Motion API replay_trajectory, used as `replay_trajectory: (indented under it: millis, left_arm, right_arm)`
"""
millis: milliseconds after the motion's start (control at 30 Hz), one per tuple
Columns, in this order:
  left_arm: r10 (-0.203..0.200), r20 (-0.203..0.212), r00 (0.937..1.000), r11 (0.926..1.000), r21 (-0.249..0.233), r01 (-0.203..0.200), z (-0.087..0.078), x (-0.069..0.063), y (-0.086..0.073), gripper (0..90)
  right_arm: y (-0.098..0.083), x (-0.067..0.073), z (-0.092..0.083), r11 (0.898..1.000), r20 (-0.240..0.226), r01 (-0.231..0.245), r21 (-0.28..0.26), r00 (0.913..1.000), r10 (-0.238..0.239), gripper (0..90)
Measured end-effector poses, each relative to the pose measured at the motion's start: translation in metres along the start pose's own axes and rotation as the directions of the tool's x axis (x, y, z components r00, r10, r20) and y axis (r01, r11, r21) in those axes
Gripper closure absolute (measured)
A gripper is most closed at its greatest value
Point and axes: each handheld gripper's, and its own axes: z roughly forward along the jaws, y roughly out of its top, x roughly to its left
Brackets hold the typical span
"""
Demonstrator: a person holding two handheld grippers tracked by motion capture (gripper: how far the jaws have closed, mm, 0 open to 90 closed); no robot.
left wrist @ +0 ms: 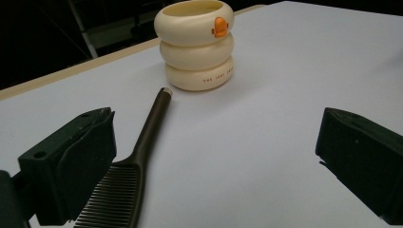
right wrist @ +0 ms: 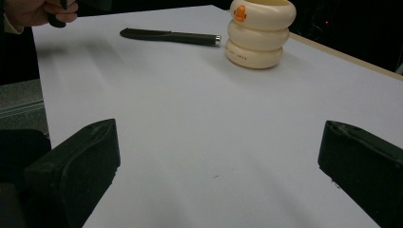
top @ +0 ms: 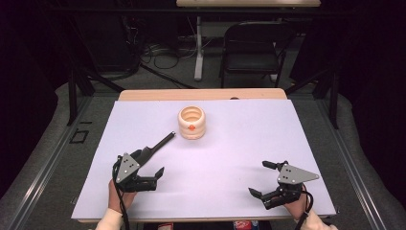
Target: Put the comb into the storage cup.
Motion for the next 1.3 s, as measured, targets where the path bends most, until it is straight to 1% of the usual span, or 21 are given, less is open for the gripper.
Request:
replay_trajectory:
  millis: [33,67,133,167,300,333,367,433,567,733,800,833,867,900,1000,1067,1200,1300]
  left_arm:
    - [0.000,0.000,1.0000,1.0000,0.000,0.000,0.000,0.000,0.000,0.0]
    - [-0.003,0.000,1.0000,0.9999,0.010,0.003,0.002,0.001,0.002,0.0]
    - [-0.007,-0.002,1.0000,0.9999,0.008,0.007,0.004,0.001,0.004,0.0]
    - [-0.002,-0.003,1.0000,0.9999,0.012,0.002,0.005,0.002,0.005,0.0]
    - [-0.005,-0.007,1.0000,0.9998,0.018,0.005,0.008,0.003,0.008,0.0]
    - [-0.010,-0.008,0.9999,0.9998,0.015,0.010,0.010,0.004,0.008,0.0]
    - [-0.011,-0.015,0.9998,0.9997,0.024,0.011,0.013,0.005,0.011,0.0]
    - [-0.014,-0.019,0.9997,0.9995,0.027,0.014,0.015,0.006,0.012,0.0]
    - [-0.037,-0.032,0.9988,0.9986,0.036,0.038,0.023,0.012,0.016,0.0]
    - [-0.042,-0.046,0.9981,0.9974,0.057,0.045,0.031,0.016,0.019,0.0]
    - [-0.045,-0.050,0.9977,0.9972,0.057,0.048,0.033,0.017,0.020,0.0]
    - [-0.049,-0.056,0.9972,0.9963,0.068,0.053,0.035,0.018,0.021,0.0]
    - [-0.049,-0.056,0.9972,0.9963,0.068,0.053,0.035,0.018,0.021,0.0]
    - [-0.064,-0.063,0.9960,0.9951,0.071,0.068,0.039,0.021,0.022,0.0]
    - [-0.071,-0.071,0.9949,0.9940,0.078,0.077,0.042,0.023,0.023,0.0]
    - [-0.075,-0.089,0.9932,0.9928,0.087,0.083,0.047,0.026,0.025,0.0]
    - [-0.079,-0.099,0.9920,0.9904,0.106,0.089,0.055,0.029,0.027,0.0]
    - [-0.086,-0.108,0.9905,0.9890,0.111,0.098,0.058,0.032,0.028,0.0]
  right_arm:
    - [0.000,0.000,0.000,1.000,0.000,0.000,0.000,1.0000,0.000,0.0]
    - [0.000,-0.001,0.000,1.000,0.001,0.002,0.003,1.0000,-0.002,0.0]
    - [0.000,0.000,0.000,1.000,-0.001,-0.001,0.000,1.0000,0.001,0.0]
    - [0.000,0.000,0.000,1.000,-0.002,0.000,0.000,1.0000,0.000,0.0]
    - [0.000,0.000,0.000,1.000,-0.001,-0.001,0.000,1.0000,0.001,0.0]
    - [0.000,0.000,0.000,1.000,-0.001,-0.001,0.000,1.0000,0.001,0.0]
    - [0.000,0.000,0.000,1.000,-0.002,0.006,0.003,1.0000,-0.006,0.0]
    - [0.000,0.000,0.000,1.000,-0.002,0.006,0.003,1.0000,-0.006,0.0]
    - [0.000,-0.001,0.001,1.000,0.000,0.001,0.005,1.0000,-0.001,0.0]
    - [0.000,0.000,0.001,1.000,-0.002,0.002,0.003,1.0000,-0.002,0.0]
    - [0.000,0.000,0.001,1.000,-0.002,0.005,0.005,1.0000,-0.005,0.0]
    - [0.000,0.001,0.002,1.000,-0.008,0.007,0.009,0.9999,-0.006,0.0]
    - [0.000,0.001,0.002,1.000,-0.008,0.007,0.009,0.9999,-0.006,0.0]
    - [0.000,0.001,0.003,1.000,-0.010,0.001,0.012,1.0000,-0.001,0.0]
    - [0.000,0.001,0.003,1.000,-0.010,0.001,0.014,0.9999,-0.001,0.0]
    - [0.000,0.001,0.002,1.000,-0.007,0.003,0.007,1.0000,-0.003,0.0]
    - [0.001,0.001,0.004,1.000,-0.011,0.007,0.013,0.9999,-0.007,0.0]
    - [0.000,0.001,0.003,1.000,-0.013,0.000,0.011,0.9999,0.000,0.0]
